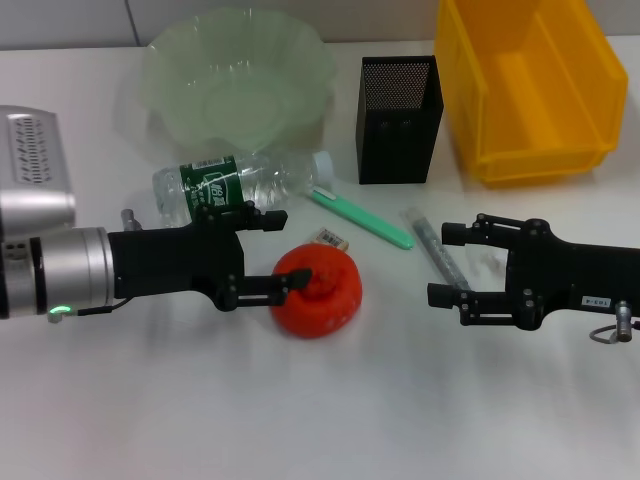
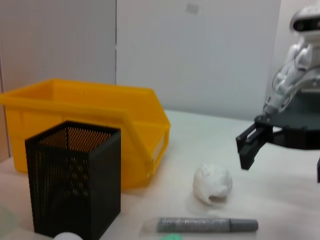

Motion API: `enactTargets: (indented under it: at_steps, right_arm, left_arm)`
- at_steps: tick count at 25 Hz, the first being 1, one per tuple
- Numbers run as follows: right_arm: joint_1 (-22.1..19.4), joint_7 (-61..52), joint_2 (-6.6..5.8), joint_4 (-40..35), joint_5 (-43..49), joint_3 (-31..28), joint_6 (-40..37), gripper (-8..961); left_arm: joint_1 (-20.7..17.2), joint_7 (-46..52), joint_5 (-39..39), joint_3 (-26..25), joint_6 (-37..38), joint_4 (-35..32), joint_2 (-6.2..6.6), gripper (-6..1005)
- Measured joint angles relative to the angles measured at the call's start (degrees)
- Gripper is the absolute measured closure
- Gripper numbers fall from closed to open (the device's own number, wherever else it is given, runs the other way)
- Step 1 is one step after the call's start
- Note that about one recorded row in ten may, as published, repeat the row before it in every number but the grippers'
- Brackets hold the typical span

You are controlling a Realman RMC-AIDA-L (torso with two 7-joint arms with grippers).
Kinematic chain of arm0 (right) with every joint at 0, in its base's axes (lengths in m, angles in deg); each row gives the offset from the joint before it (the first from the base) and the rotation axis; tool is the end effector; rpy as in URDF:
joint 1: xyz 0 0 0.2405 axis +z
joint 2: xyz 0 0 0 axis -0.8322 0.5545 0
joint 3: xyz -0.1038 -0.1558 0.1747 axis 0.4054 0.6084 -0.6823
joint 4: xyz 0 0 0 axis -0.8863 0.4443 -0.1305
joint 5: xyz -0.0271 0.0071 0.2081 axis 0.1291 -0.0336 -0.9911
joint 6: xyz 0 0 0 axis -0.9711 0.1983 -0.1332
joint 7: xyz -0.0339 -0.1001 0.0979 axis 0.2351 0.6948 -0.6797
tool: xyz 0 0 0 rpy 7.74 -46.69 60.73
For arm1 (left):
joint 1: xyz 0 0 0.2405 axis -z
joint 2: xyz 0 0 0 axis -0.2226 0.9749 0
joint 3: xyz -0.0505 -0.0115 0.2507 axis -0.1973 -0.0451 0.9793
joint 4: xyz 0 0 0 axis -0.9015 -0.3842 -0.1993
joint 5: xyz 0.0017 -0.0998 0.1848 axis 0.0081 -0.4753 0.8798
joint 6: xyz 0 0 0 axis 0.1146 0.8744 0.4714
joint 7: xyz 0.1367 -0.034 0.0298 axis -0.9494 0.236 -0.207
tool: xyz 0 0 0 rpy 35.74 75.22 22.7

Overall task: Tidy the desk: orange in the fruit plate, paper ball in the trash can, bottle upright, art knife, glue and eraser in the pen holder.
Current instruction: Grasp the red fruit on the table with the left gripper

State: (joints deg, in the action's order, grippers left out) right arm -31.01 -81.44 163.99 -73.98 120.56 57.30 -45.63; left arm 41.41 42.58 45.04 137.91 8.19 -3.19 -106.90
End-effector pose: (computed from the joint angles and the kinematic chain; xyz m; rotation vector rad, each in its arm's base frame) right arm 0.2802 0.2894 -0.0160 -2.7764 0.4507 0.8154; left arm -0.2622 0.3178 -0.0441 -2.8153 -0.3016 -0.6018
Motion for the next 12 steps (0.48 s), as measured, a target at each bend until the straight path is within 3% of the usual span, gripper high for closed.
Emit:
enactTargets:
  at_steps: [4, 12]
  right_arm:
    - [0.0, -0.2, -0.02, 0.0, 0.4, 0.0, 0.2, 143]
    - [0.0, -0.3, -0.03, 0.0, 0.6, 0.0, 0.3, 144]
  left_arm:
    - [0.6, 0.4, 0.0, 3.9, -3.8, 0.1, -0.03, 230]
    - [0.9, 0.3, -0.1, 6.7, -6.2, 0.1, -0.18, 231]
